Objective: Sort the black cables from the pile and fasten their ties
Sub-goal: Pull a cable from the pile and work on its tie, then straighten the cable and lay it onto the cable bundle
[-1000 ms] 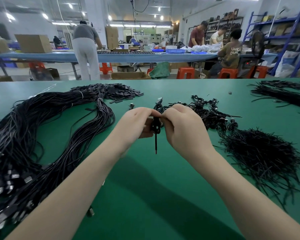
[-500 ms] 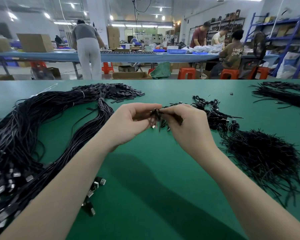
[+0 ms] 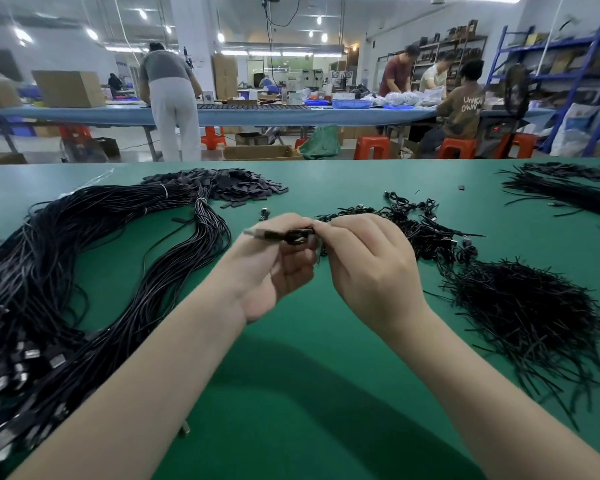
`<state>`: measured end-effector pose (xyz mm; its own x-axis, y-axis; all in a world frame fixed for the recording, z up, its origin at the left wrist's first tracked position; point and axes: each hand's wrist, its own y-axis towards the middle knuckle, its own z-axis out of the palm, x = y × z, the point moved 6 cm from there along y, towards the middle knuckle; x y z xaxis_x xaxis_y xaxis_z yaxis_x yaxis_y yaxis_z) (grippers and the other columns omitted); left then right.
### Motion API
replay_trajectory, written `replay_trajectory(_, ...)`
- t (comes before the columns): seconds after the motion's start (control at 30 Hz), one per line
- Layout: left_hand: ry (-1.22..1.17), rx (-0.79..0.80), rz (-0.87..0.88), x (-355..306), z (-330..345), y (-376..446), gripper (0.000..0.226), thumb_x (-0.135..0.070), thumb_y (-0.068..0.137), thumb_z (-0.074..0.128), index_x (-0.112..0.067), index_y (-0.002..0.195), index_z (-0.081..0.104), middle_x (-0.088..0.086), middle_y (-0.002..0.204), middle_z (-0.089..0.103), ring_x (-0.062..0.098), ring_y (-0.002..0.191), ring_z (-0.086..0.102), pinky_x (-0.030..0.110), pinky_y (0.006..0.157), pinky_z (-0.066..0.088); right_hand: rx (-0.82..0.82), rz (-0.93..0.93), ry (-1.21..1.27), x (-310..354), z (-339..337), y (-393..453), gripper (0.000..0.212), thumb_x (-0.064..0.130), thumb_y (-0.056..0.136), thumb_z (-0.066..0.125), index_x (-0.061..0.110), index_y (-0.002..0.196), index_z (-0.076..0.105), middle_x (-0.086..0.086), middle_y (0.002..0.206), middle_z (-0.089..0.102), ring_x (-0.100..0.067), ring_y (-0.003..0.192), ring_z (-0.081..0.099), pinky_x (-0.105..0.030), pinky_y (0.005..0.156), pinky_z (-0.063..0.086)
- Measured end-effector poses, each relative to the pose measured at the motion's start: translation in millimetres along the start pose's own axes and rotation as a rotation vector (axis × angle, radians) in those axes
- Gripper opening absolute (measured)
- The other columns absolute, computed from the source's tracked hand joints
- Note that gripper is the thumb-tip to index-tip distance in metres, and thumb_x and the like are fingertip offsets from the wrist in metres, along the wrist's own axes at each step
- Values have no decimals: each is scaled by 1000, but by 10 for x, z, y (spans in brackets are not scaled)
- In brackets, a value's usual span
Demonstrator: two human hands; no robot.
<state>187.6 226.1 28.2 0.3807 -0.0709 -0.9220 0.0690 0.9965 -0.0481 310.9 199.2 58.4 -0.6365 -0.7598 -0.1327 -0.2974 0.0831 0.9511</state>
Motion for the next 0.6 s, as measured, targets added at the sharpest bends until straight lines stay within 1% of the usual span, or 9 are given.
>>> replay_trajectory(0.1,129,27,104,-89,-25,17,8,-20,94,58,-25,91,63,2,75,64,12,54,60,18,47,49,5,123,72,-114,17,12,13,-5,84,62,-2,90,73,-15,81,69,-32,73,66,-40,66,54)
replay_trajectory(0.17,197,82,142,-142,-14,24,28,-6,96,50,-24,89,70,5,82,67,13,63,64,19,49,50,42,179,117,-178,38,9,13,-5,82,65,-2,92,73,-15,83,69,-32,75,65,-41,67,54)
replay_trajectory(0.23,398,118,250,-184,-31,9,44,13,88,46,-23,98,71,2,84,74,10,71,69,16,56,50,72,204,144,-201,56,6,11,-3,84,65,-2,92,72,-14,84,69,-32,76,65,-41,68,54)
replay_trajectory(0.27,521,119,317,-204,-47,7,49,16,85,47,-25,103,70,-1,87,75,7,78,70,14,62,50,77,211,147,-204,65,4,11,-2,84,65,-2,92,72,-14,84,69,-32,77,65,-41,68,54)
replay_trajectory(0.33,677,102,418,-250,-75,-7,47,9,83,58,-30,107,70,-7,91,75,3,86,69,13,71,50,86,215,142,-201,86,-9,12,-3,83,64,-2,91,72,-14,84,69,-33,77,66,-41,68,55)
replay_trajectory(0.43,864,-10,595,-326,-94,-13,23,-20,81,76,-36,98,73,-10,92,71,2,82,65,15,70,50,65,242,134,-207,101,-20,12,-5,78,65,-1,87,72,-14,82,69,-32,76,66,-38,67,55)
replay_trajectory(0.5,803,-55,638,-338,-86,-21,7,-35,79,76,-37,85,74,-10,91,71,4,84,65,16,71,50,40,253,126,-197,101,-25,8,-4,79,66,-1,84,71,-12,80,68,-31,75,65,-36,67,53)
replay_trajectory(0.53,765,-69,623,-308,-85,-8,3,-38,80,74,-36,81,73,-10,86,72,4,80,65,17,70,50,27,242,119,-188,101,-23,7,-4,81,65,-1,83,72,-12,79,68,-31,74,64,-36,67,52)
replay_trajectory(0.6,717,-115,568,-251,-77,6,13,-41,84,70,-28,86,69,-7,75,72,8,69,65,24,68,53,10,183,89,-171,94,-23,8,-4,83,65,-2,85,72,-13,78,68,-31,73,64,-38,67,52)
